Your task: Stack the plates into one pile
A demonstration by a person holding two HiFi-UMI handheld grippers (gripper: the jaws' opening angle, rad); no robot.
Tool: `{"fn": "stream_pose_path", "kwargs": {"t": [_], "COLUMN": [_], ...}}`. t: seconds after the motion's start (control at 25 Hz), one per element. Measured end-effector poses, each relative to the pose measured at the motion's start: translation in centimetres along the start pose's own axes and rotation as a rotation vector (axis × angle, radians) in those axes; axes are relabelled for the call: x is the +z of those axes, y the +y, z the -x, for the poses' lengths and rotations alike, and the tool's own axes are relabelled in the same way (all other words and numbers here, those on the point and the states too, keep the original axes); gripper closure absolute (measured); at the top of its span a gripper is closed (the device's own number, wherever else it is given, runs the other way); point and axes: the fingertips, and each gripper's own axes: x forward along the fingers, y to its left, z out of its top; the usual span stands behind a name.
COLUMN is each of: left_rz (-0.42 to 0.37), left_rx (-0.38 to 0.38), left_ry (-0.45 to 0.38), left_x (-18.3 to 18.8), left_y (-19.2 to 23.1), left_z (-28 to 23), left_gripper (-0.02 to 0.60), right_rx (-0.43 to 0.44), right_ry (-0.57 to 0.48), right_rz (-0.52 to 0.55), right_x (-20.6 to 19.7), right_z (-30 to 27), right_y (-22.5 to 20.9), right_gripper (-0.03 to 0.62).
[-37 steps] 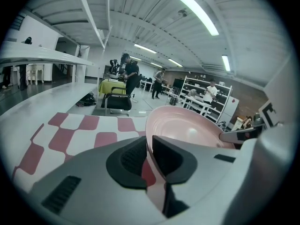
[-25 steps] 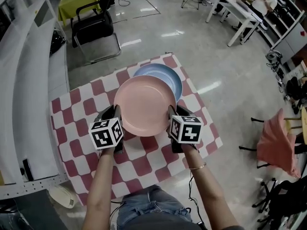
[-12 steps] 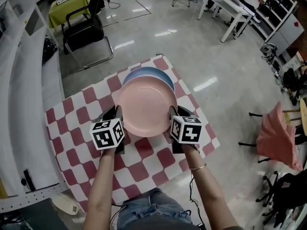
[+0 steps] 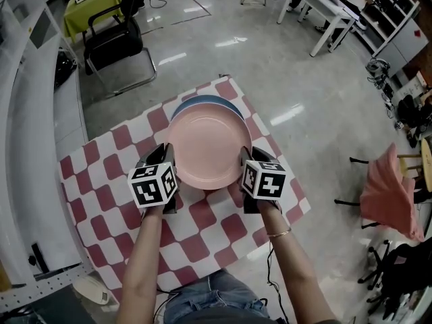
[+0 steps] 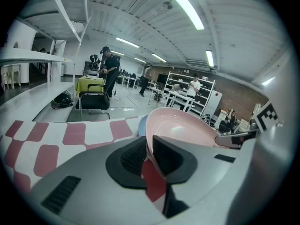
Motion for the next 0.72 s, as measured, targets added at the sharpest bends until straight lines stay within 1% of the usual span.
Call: {"fn": "stream_pose_path", "kwargs": {"t": [0.32,0.72], "left_rz": [-0.008,-0.016], "left_rx": [-0.008,-0.018], "left_ry": [0.011,0.021], "left_x": [0.4,1.1], "left_y": [0.4,0.0], "left_z": [-1.8,-3.6], "left_gripper": [0.525,0.523], "right_rx": [-0.027,-0.062], "right_ry": [-0.007,0.007], "right_rz": [0.015,0.032], "right_x": [0.9,1.1], "right_z": [-1.5,-2.9], "right_y": [-0.4,-1.4], "right_gripper": [0.505,0.505]}}
